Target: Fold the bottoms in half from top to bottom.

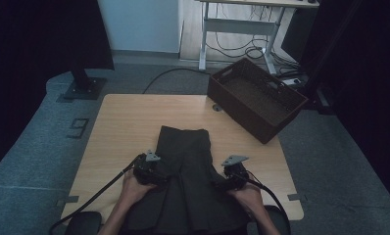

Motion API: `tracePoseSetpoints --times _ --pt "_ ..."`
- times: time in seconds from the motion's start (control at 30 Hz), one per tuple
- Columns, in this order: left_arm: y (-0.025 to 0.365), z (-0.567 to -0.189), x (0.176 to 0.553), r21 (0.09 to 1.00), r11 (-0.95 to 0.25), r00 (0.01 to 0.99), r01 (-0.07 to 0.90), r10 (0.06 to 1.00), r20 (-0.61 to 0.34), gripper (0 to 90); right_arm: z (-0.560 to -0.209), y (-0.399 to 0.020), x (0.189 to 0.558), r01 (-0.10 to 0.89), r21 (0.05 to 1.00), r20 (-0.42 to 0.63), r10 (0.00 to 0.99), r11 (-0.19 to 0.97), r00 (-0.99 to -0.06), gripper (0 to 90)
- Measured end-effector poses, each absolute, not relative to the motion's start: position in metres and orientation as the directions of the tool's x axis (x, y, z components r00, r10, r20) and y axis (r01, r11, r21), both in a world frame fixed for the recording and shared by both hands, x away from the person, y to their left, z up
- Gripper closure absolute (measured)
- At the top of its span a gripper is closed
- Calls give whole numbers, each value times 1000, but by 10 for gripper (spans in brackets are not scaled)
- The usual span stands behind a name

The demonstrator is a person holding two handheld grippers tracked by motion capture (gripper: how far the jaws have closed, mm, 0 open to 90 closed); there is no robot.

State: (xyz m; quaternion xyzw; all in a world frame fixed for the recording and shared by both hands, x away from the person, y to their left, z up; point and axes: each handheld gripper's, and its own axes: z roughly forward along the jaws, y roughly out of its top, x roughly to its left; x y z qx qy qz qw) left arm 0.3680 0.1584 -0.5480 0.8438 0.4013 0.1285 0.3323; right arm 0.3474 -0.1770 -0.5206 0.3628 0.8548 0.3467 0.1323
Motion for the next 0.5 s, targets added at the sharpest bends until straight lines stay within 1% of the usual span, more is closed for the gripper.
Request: tracePoseSetpoints --times 0.1,0.27,0.5 --pt "159 -548 368 665 -456 645 591 763 -50 0 -512 -179 357 519 714 25 723 471 -691 138" --pt "159 -548 368 667 -454 645 590 763 -51 0 -501 -176 378 502 731 11 727 463 -687 136" --pt "159 -548 368 667 -455 645 590 762 -51 0 -493 -162 407 503 715 -20 732 486 -681 120"
